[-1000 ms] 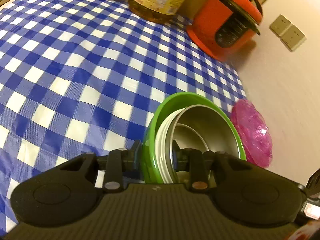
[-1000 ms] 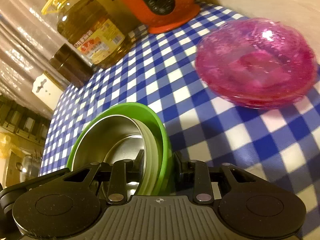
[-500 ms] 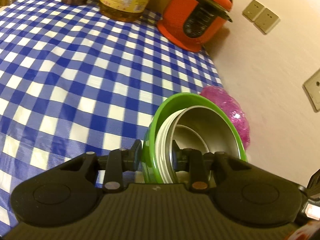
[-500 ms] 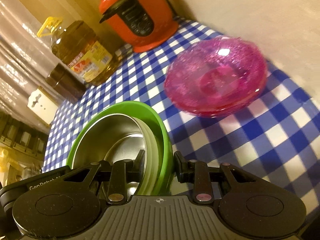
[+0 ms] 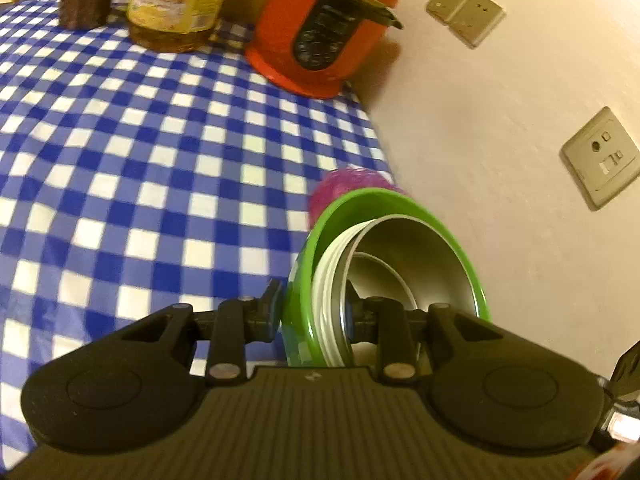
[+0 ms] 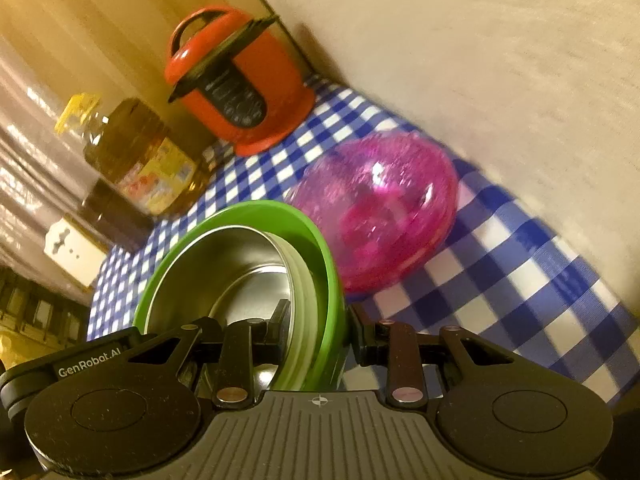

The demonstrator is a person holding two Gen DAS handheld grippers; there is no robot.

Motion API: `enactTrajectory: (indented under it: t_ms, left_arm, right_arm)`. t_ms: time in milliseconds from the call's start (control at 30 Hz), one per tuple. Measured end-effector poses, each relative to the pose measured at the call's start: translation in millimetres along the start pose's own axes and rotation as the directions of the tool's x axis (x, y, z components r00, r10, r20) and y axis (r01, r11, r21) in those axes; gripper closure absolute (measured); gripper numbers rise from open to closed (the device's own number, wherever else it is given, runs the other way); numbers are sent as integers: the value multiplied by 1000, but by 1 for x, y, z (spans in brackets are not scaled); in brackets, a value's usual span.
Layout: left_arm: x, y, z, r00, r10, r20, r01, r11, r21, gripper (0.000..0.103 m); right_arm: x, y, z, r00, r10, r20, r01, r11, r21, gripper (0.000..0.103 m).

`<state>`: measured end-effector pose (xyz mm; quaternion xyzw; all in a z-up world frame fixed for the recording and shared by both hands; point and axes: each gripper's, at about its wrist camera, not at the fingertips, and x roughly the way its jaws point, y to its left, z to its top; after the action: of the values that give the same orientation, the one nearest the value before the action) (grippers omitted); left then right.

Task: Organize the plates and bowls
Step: 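Lift and carry the nested green bowl with both grippers toward the pink plates, then lower the nested green bowl onto the pink plate stack with both grippers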

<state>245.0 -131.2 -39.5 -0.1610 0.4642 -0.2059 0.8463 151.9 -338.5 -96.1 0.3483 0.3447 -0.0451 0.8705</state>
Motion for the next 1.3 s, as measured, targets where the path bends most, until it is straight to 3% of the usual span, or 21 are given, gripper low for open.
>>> enactTrajectory:
  t_ms: [533,1300]
  left_arm:
    - [40,-42,27,999,-44,-30,46,996,74,77]
    - [122,-48,68,994,-46,-95,55,994,96,77]
  right_arm:
    - [-1,-27,40,998,-25,62,22,999,44,73]
    - [62,-49,85,996,-69,59,67,997,45,73]
